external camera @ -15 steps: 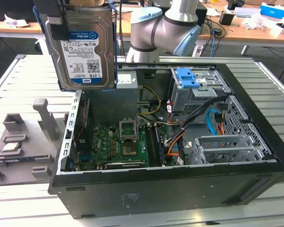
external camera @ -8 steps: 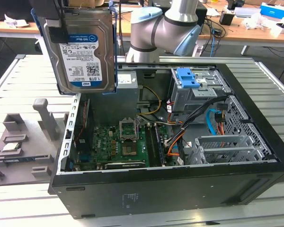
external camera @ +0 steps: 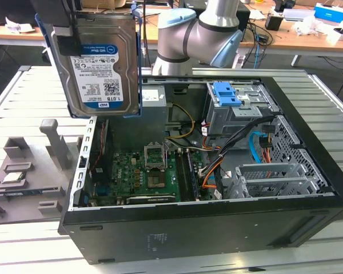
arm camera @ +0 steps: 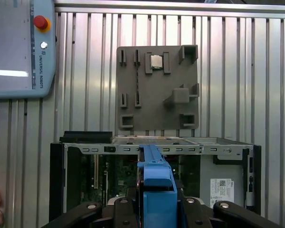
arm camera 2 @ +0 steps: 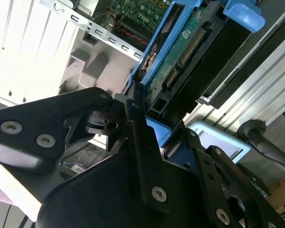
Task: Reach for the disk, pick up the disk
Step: 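Pick up the disk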
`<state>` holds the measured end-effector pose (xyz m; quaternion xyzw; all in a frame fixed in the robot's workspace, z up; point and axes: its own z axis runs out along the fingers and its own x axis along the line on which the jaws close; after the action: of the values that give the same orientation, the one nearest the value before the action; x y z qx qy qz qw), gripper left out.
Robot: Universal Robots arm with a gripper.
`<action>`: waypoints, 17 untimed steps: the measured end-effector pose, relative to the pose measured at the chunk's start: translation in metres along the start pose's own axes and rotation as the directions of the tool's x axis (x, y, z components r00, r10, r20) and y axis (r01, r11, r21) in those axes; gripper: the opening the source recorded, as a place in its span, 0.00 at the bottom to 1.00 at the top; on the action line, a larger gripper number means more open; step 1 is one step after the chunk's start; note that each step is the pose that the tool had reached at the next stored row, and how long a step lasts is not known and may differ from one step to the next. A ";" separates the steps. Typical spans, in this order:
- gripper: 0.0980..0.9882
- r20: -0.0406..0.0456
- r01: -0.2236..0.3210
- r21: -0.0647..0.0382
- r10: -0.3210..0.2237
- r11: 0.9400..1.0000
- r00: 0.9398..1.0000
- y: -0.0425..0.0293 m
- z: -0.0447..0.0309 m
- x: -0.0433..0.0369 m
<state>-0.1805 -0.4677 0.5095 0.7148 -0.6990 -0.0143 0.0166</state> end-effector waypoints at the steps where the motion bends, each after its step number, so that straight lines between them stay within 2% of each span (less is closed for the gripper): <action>1: 0.30 0.000 0.000 0.000 0.000 1.000 1.000 0.0000 0.0000 0.0009; 17: 0.30 0.000 0.000 0.000 0.000 1.000 1.000 0.0000 0.0000 0.0185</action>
<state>-0.1801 -0.4863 0.5095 0.7148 -0.6990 -0.0143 0.0166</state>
